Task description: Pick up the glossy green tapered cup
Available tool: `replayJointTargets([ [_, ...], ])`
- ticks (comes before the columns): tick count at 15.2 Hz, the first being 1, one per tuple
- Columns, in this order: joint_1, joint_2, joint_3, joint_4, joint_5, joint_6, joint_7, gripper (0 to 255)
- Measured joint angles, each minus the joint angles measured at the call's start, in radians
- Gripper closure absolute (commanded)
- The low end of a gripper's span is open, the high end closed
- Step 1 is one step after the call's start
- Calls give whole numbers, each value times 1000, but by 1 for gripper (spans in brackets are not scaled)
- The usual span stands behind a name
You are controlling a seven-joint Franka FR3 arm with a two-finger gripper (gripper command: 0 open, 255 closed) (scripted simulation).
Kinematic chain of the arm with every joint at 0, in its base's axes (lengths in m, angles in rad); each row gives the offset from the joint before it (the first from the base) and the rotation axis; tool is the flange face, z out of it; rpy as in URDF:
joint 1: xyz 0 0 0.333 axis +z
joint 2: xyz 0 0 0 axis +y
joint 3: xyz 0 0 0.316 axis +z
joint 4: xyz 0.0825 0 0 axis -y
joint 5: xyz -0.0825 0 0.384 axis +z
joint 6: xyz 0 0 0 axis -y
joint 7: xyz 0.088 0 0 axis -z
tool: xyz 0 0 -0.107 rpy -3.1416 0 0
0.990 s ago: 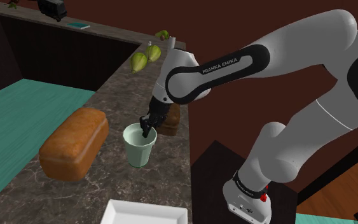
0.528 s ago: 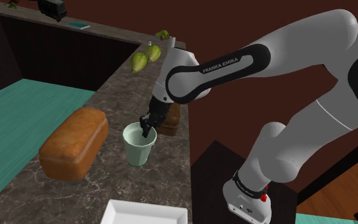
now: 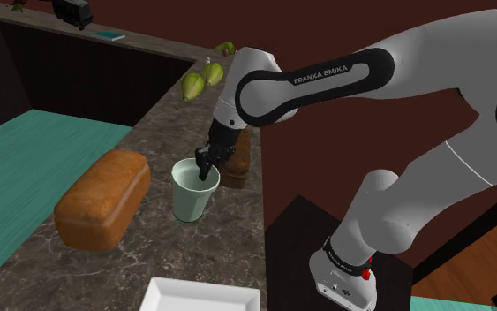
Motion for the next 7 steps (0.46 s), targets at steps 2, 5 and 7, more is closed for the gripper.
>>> replayJointTargets([
  [2,-1,-12,0,17,-6,-28,11,255],
  [5,-5,-26,-2,44,-15,-67,23,255],
  [7,-7,-35,-4,58,-20,-90,27,255],
])
